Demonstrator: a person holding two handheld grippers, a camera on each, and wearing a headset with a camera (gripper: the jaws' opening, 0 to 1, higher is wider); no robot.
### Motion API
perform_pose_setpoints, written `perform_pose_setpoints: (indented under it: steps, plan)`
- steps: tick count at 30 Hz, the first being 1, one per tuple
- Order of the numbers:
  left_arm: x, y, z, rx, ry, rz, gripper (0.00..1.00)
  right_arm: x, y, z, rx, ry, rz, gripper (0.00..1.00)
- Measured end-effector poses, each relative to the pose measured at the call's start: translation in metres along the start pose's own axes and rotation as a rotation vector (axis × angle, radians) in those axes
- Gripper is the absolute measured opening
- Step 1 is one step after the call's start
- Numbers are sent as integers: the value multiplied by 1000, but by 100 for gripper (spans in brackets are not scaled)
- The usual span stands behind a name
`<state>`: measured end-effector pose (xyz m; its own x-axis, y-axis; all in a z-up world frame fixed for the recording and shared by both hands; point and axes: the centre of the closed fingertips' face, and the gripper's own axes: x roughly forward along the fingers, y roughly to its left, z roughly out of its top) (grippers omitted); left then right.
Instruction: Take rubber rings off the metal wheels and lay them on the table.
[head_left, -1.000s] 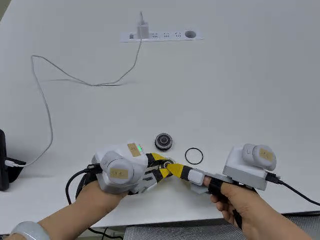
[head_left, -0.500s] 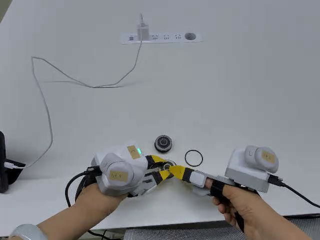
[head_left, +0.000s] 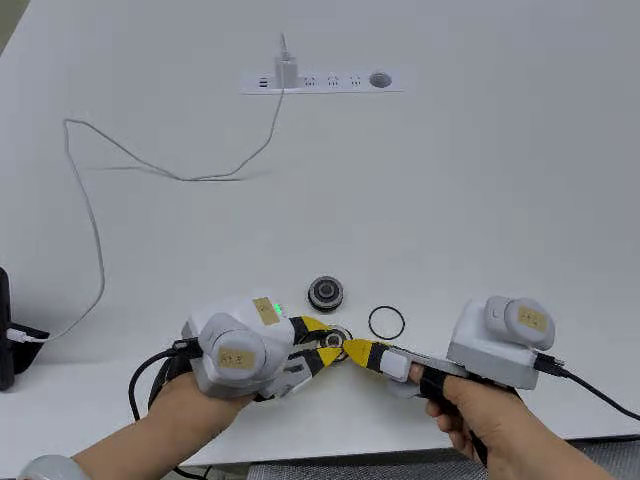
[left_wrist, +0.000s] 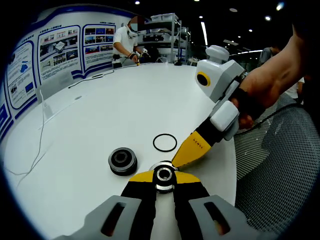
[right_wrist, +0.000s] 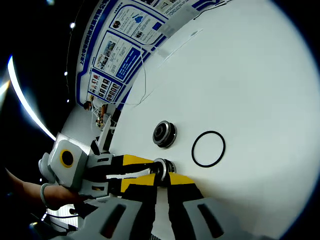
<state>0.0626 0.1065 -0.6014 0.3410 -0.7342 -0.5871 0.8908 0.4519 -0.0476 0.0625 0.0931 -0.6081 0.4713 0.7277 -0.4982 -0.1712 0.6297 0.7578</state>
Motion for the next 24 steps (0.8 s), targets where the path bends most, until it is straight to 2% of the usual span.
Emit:
perform_pose_setpoints:
  steps: [5, 24]
  plan:
    - [0, 0, 0, -1, 0, 0, 12, 1, -4, 0, -17, 3, -21, 4]
    - [-1, 0, 0, -2, -3, 0, 12, 0, 1, 1, -40, -2, -26, 1]
